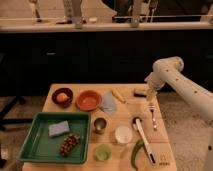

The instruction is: Wipe table surface with eraser

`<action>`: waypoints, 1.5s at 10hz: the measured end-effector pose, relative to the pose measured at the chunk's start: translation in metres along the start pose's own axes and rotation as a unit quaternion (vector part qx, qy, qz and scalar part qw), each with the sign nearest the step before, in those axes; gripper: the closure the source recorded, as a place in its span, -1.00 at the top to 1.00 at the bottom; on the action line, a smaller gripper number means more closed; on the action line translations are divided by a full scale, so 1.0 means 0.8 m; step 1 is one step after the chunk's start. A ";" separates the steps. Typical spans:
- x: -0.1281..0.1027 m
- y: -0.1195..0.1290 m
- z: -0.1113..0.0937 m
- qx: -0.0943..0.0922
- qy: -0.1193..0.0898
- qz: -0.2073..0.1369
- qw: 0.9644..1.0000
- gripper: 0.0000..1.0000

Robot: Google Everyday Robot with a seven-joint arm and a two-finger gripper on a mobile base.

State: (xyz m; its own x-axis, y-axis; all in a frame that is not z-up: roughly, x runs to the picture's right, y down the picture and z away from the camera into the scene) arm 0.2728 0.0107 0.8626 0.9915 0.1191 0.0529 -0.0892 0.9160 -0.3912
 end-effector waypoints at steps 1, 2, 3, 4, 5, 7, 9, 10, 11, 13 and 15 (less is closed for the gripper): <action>0.005 -0.002 0.004 0.003 -0.003 0.005 1.000 0.60; 0.010 -0.004 0.007 0.005 -0.006 0.008 1.000 0.60; 0.014 -0.007 0.012 0.007 -0.010 0.012 1.000 0.60; 0.015 -0.008 0.015 0.008 -0.013 0.013 1.000 0.60; 0.017 -0.011 0.019 0.009 -0.017 0.015 1.000 0.60; 0.023 -0.017 0.030 0.008 -0.025 0.021 0.999 0.60; 0.026 -0.023 0.040 0.004 -0.029 0.024 0.999 0.60; 0.026 -0.025 0.044 0.002 -0.030 0.024 0.999 0.60; 0.028 -0.028 0.050 -0.001 -0.029 0.024 0.999 0.60; 0.027 -0.035 0.064 -0.009 -0.028 0.023 0.999 0.60; 0.024 -0.041 0.074 -0.015 -0.028 0.020 0.999 0.60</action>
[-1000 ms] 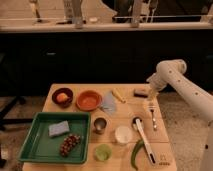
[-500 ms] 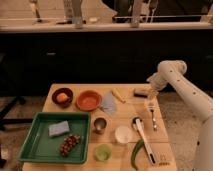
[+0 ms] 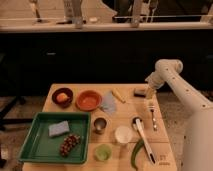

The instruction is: Wipe table surface with eraser

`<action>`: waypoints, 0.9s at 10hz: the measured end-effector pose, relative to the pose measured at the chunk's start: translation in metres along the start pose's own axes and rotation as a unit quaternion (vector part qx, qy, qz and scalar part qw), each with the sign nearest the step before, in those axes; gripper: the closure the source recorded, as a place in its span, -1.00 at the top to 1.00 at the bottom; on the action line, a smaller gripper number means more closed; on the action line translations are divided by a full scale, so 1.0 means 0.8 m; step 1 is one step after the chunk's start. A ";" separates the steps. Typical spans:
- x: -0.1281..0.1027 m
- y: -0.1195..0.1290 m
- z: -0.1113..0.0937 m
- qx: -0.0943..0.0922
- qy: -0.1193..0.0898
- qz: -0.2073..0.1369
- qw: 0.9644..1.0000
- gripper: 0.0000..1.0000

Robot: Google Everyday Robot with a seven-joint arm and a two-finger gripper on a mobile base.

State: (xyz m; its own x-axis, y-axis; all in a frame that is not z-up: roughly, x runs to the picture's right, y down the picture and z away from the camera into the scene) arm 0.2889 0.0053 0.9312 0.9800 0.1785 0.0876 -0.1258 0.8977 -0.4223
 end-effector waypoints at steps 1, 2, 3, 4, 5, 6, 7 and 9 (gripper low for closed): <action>-0.001 -0.003 0.006 -0.005 0.001 -0.001 1.000 0.60; 0.001 -0.004 0.010 -0.007 0.003 -0.001 1.000 0.60; 0.005 -0.005 0.014 -0.011 0.005 0.000 1.000 0.60; 0.010 -0.006 0.018 -0.015 0.007 0.003 1.000 0.60; 0.013 -0.006 0.022 -0.018 0.009 0.005 1.000 0.60; 0.017 -0.008 0.027 -0.022 0.011 0.007 1.000 0.60; 0.019 -0.009 0.030 -0.025 0.013 0.009 1.000 0.60; 0.024 -0.011 0.038 -0.032 0.016 0.012 0.999 0.60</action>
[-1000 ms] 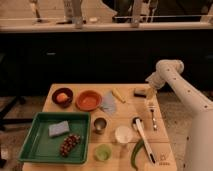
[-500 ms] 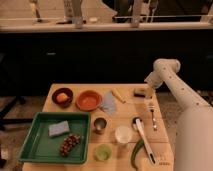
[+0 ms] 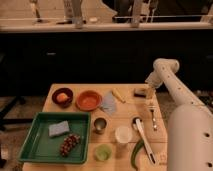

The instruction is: Wipe table surface with eraser

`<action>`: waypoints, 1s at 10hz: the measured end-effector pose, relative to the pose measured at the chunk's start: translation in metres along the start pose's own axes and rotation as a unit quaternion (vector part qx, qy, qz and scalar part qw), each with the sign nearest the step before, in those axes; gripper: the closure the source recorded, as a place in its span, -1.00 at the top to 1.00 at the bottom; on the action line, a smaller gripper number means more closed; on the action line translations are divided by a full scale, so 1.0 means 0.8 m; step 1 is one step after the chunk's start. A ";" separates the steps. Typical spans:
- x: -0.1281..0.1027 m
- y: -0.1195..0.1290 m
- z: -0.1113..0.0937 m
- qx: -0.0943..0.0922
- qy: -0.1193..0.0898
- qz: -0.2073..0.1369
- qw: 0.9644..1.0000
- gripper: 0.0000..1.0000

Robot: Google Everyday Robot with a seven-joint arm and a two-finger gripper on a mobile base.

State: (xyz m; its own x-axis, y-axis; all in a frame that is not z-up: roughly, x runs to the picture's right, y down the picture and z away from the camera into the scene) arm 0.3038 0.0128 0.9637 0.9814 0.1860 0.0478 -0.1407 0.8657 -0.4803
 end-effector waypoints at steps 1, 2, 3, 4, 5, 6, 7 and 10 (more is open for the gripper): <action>0.002 0.000 0.003 -0.003 0.001 0.000 1.000 0.60; 0.004 0.000 0.006 -0.008 0.003 0.001 1.000 0.60; 0.004 0.000 0.008 -0.010 0.003 0.000 1.000 0.60; 0.004 0.000 0.011 -0.014 0.004 -0.001 1.000 0.60; 0.002 0.001 0.014 -0.020 0.005 -0.003 1.000 0.60; 0.001 0.002 0.016 -0.023 0.006 -0.005 1.000 0.60; 0.000 0.003 0.019 -0.027 0.006 -0.007 1.000 0.60; -0.001 0.007 0.023 -0.036 0.007 -0.011 0.999 0.60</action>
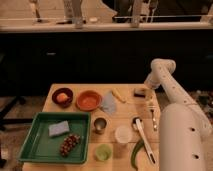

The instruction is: Wipe table surface with eraser

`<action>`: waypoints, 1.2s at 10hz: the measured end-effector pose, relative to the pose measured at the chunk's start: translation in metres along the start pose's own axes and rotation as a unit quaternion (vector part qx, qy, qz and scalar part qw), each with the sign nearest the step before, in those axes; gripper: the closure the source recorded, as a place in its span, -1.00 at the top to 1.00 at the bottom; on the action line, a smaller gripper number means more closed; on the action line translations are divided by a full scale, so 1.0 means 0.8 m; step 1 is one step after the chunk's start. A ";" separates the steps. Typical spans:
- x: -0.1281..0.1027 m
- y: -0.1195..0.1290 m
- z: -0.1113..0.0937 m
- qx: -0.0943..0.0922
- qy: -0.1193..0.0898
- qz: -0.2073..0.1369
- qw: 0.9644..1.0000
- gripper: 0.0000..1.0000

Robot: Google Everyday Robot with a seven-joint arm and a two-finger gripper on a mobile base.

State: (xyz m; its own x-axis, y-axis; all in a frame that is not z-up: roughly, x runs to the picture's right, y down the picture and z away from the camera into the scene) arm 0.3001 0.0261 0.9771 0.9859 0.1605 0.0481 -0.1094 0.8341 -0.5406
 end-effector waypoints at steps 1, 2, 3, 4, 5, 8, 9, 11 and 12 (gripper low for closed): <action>0.001 0.001 0.001 -0.002 0.000 0.000 1.000 0.60; 0.004 0.003 0.003 -0.006 0.000 0.001 1.000 0.60; 0.005 0.004 0.004 -0.009 0.000 0.001 1.000 0.60; 0.005 0.005 0.005 -0.012 0.000 0.001 1.000 0.60; 0.006 0.006 0.007 -0.016 0.000 0.002 1.000 0.60; 0.003 0.009 0.012 -0.028 -0.001 -0.002 1.000 0.60; 0.002 0.010 0.014 -0.031 -0.002 -0.002 1.000 0.60; 0.002 0.011 0.016 -0.035 -0.002 -0.004 0.999 0.60; 0.003 0.011 0.017 -0.037 -0.003 -0.004 0.999 0.60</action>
State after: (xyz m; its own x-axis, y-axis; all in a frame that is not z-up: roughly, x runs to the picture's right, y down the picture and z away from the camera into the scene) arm 0.2997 0.0405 0.9837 0.9859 0.1577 0.0566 -0.0925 0.7942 -0.6006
